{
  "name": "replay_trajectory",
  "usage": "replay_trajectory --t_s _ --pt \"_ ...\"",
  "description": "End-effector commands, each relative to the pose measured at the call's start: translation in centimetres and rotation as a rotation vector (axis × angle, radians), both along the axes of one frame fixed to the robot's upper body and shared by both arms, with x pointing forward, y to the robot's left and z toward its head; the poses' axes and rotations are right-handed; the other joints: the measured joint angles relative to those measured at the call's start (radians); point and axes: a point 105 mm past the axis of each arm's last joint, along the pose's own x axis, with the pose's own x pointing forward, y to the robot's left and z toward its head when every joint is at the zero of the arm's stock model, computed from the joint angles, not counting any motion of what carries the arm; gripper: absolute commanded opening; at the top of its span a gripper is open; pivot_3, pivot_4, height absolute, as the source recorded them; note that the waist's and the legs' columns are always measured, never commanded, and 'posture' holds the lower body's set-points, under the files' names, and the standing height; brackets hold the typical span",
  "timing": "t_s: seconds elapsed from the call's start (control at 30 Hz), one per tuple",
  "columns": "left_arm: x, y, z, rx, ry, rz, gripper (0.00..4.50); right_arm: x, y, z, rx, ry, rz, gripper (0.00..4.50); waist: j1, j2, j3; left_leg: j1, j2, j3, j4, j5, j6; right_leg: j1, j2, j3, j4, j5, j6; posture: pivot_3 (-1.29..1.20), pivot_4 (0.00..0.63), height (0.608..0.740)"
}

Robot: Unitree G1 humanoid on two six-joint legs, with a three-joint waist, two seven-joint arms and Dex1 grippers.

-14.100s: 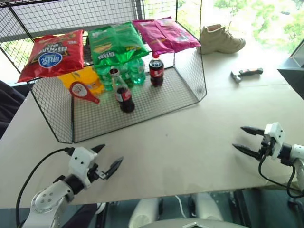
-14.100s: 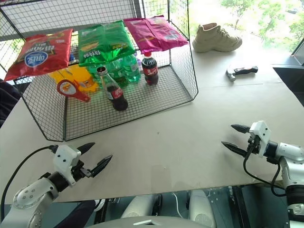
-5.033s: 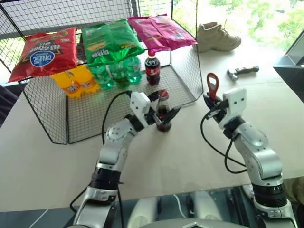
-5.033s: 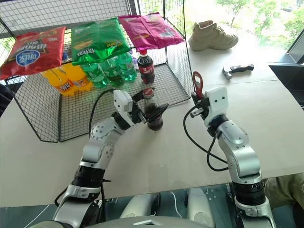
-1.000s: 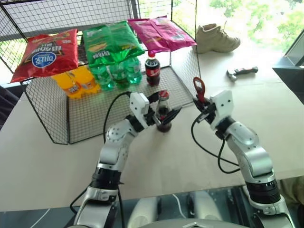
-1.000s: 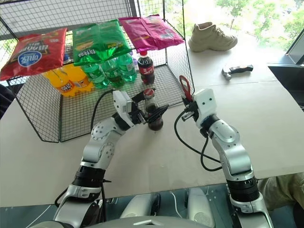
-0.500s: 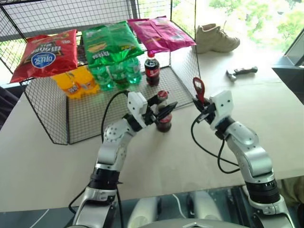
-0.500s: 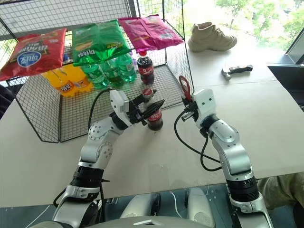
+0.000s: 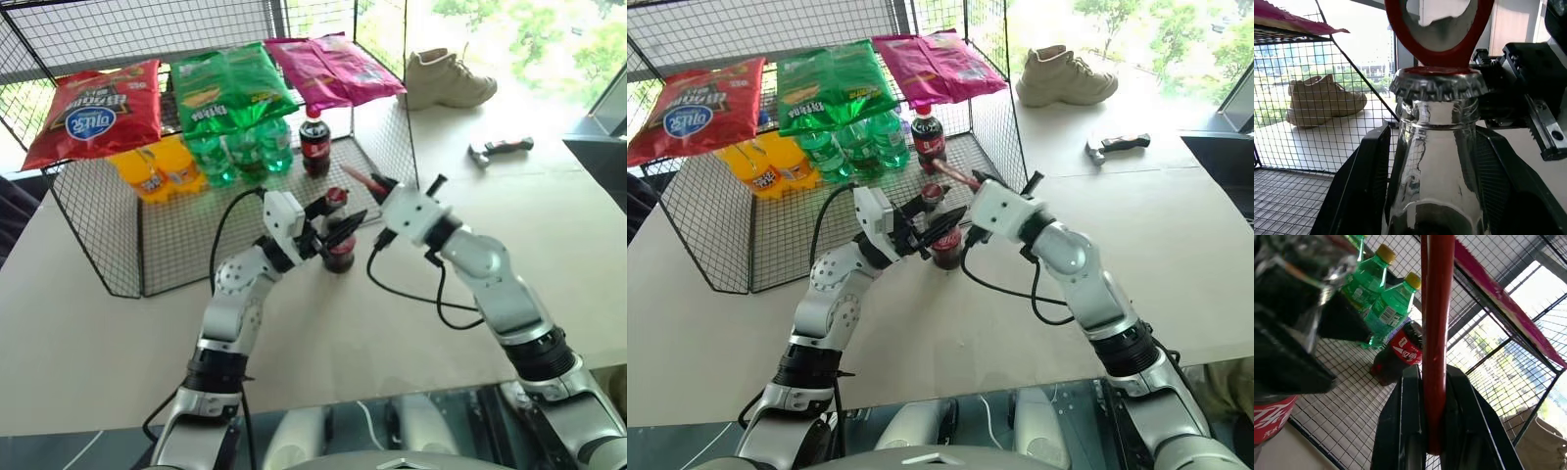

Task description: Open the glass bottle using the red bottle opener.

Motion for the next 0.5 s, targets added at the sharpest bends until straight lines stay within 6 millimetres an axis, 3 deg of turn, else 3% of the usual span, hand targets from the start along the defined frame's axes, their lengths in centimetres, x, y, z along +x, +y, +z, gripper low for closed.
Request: replay_trajectory --t_s 0.03,0.17,0.3,0.5 --pt "-0.2 -0.4 -0.5 0.012 0.012 -0.016 1.90 -1.1 1.5 0.0 -0.119 -0.142 0.083 0.00 0.000 0.000 0.000 0.000 0.000 0.000 0.000 0.000 0.000 0.000 0.000 0.000 0.000 0.000 0.000 0.00 0.150 0.740" --pt "-0.2 -0.4 -0.6 0.012 0.016 -0.016 1.90 -1.5 2.8 -1.3 -0.247 -0.251 0.141 0.00 0.000 0.000 0.000 0.001 0.000 0.000 0.000 0.000 0.000 0.000 0.000 0.000 0.000 0.000 0.000 0.00 0.150 0.740" --pt "-0.2 -0.4 -0.8 0.009 0.022 -0.017 1.90 -1.6 3.5 -1.8 -0.260 -0.358 0.162 0.00 0.000 0.000 0.000 0.002 0.000 0.000 0.000 0.000 0.000 0.001 0.000 0.000 0.000 0.000 0.000 0.00 0.150 0.740" --pt "-0.2 -0.5 -0.8 0.010 0.024 -0.018 1.90 -1.2 4.2 -4.2 -0.233 -0.305 0.179 0.00 -0.001 0.000 -0.001 0.005 0.000 0.001 -0.001 0.000 0.000 0.004 0.000 0.001 0.000 0.000 0.000 0.00 0.150 0.740"
